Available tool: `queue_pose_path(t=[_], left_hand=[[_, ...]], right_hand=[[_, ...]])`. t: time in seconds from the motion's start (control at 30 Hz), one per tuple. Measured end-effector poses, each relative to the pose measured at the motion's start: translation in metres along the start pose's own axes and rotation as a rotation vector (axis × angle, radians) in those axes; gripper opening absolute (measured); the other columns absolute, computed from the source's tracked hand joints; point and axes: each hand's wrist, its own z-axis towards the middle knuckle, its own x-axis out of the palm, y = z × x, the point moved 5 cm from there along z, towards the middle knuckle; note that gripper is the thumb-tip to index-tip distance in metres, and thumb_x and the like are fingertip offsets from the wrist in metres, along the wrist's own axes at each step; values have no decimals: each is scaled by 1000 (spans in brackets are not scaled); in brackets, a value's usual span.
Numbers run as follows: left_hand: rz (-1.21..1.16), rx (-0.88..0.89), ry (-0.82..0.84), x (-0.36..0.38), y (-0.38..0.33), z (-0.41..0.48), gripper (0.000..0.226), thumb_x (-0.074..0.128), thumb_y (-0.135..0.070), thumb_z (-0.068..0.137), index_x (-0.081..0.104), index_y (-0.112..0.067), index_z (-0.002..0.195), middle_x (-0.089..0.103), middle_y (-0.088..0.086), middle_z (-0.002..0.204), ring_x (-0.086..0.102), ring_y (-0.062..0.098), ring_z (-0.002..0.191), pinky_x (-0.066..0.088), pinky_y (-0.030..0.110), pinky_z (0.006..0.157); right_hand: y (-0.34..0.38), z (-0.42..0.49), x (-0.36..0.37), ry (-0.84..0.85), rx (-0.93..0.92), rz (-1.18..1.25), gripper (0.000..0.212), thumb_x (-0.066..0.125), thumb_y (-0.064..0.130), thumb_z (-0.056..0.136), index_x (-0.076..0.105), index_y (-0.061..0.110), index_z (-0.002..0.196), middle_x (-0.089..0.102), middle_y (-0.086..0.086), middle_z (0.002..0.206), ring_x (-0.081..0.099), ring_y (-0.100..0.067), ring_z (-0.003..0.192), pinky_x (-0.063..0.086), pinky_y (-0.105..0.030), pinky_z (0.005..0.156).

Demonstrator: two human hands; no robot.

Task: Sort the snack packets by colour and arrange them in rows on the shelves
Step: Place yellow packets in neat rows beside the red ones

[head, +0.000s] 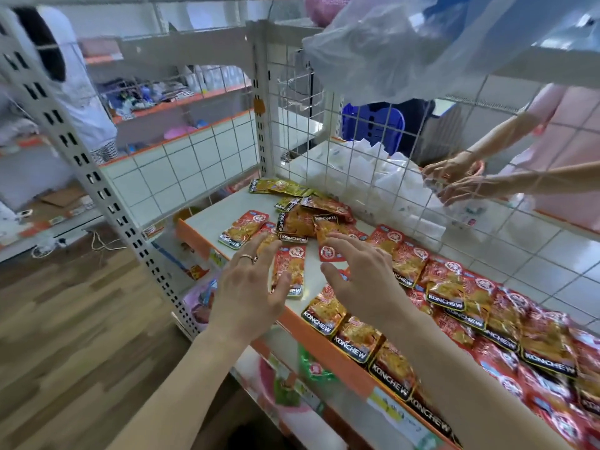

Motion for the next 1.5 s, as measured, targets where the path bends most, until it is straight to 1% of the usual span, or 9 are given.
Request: queue_pose_path(t=[0.4,0.63,0.77,0.87,0.97,1.1,1.2,1.4,1.5], left_hand=[[-71,68,37,2,39,65,62,57,-45,95,36,-28,150,29,-5,160,25,17,148,23,43,119],[-73,119,75,11,77,111,58,59,-48,93,43,-26,145,35,-5,156,35,18,142,33,42,112],[-13,132,120,23,100,124,67,45,-60,90,42,-23,146,39,-1,154,40,19,139,33,39,113],[27,79,196,37,123,134,81,33,-70,85,33,-23,152,33,-1,159,31,19,145,27,40,118],[53,62,247,48,140,144,75,39,-68,93,25,-27,155,27,-3,162,24,17,148,21,39,121],[64,56,267,55,151,153,73,40,-67,94,27,-26,153,31,-1,159,28,19,146,23,39,119],[75,35,236,55,155,158,72,44,-65,93,34,-21,149,38,0,152,33,20,141,27,38,115],[29,8,227,56,159,163,64,53,-59,92,41,-23,144,44,2,142,39,23,132,33,42,108],[-62,-19,236,56,166,166,64,63,-54,88,43,-25,142,46,2,136,41,24,127,37,44,105]], right_hand=[[11,56,9,-22,113,-79,47,51,43,99,48,27,143,45,11,150,38,-11,138,17,-35,112],[18,97,41,-26,198,-75,43,54,41,98,53,26,138,51,10,145,44,-12,135,23,-46,116],[19,116,64,4,247,-98,44,54,41,98,50,27,139,53,10,143,47,-13,131,25,-47,115],[17,124,79,36,324,-124,47,55,40,97,49,25,141,53,7,143,50,-16,129,30,-47,114],[15,124,94,89,397,-177,48,56,38,96,50,22,141,54,4,141,51,-18,128,36,-43,110],[6,108,110,186,624,-244,41,51,42,92,57,19,126,59,-3,122,54,-24,119,47,-38,96],[4,93,119,269,763,-285,48,49,49,93,49,20,131,51,-4,131,50,-27,124,46,-41,96],[7,89,129,254,846,-237,51,52,48,96,41,17,135,45,-9,135,52,-29,121,45,-38,98],[11,96,134,232,831,-197,49,56,46,95,44,15,131,52,-6,126,53,-24,117,44,-33,96]])
